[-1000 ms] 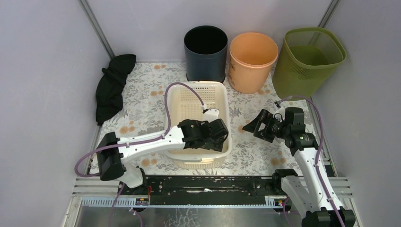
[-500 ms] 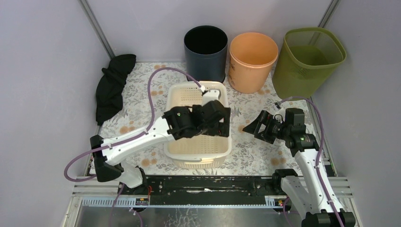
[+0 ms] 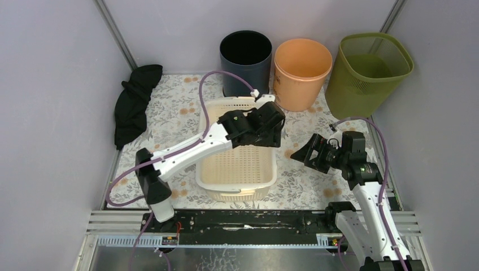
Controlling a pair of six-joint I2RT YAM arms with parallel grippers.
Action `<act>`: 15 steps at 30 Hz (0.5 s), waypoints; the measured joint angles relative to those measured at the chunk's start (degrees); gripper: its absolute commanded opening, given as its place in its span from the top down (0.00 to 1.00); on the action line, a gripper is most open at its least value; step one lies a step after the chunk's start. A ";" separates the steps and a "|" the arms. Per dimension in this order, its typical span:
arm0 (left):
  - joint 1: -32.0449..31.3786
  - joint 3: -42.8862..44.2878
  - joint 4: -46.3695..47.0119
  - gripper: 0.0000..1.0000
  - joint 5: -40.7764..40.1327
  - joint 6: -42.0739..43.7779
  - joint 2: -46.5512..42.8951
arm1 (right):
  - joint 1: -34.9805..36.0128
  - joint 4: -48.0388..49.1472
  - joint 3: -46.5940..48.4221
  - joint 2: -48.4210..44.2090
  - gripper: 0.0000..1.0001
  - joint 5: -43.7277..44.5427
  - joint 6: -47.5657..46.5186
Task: Turn the large container upside down
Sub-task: Move the container to the center of the board, then pick up the container from the container.
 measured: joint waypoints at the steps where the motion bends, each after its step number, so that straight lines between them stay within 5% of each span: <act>1: 0.15 0.72 0.00 0.40 0.00 0.15 1.27 | 0.00 -0.33 0.00 -0.13 0.05 0.04 -0.09; 15: 0.50 3.23 -0.48 0.43 -1.46 0.31 7.85 | 0.00 -1.90 0.00 -1.75 0.05 0.42 -0.94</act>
